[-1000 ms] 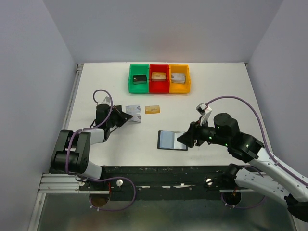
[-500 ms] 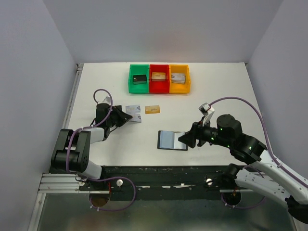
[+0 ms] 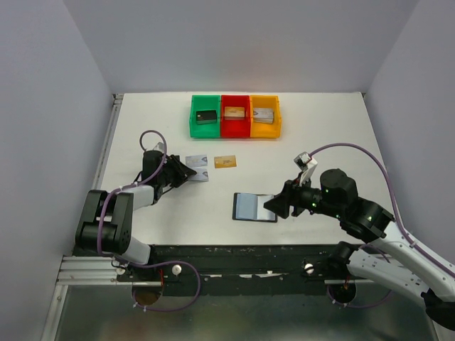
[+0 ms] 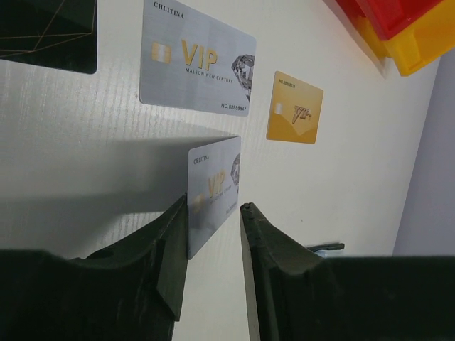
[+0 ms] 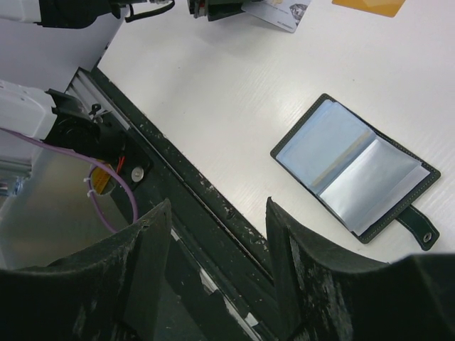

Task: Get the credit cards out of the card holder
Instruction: Place the credit card at the center of the board.

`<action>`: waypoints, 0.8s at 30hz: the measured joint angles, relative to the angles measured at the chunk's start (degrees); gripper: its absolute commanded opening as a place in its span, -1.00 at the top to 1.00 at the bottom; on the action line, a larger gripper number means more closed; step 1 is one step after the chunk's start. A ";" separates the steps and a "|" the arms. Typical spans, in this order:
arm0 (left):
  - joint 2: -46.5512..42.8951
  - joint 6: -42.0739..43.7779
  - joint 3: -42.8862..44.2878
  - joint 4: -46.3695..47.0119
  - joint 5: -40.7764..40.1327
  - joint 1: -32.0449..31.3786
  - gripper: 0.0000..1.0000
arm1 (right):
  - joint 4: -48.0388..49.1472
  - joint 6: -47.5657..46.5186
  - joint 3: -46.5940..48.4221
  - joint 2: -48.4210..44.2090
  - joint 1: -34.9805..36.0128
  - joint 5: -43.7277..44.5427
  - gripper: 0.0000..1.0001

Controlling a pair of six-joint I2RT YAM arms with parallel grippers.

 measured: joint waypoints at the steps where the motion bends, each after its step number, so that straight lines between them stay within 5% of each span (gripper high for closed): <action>1: 0.02 0.22 0.44 -0.66 -0.09 0.00 0.09 | 0.00 0.00 0.00 0.00 0.00 0.00 -0.27; 24: 0.20 7.76 9.57 -20.31 -6.23 0.02 -0.12 | -0.04 1.01 0.00 1.05 0.00 0.46 -0.28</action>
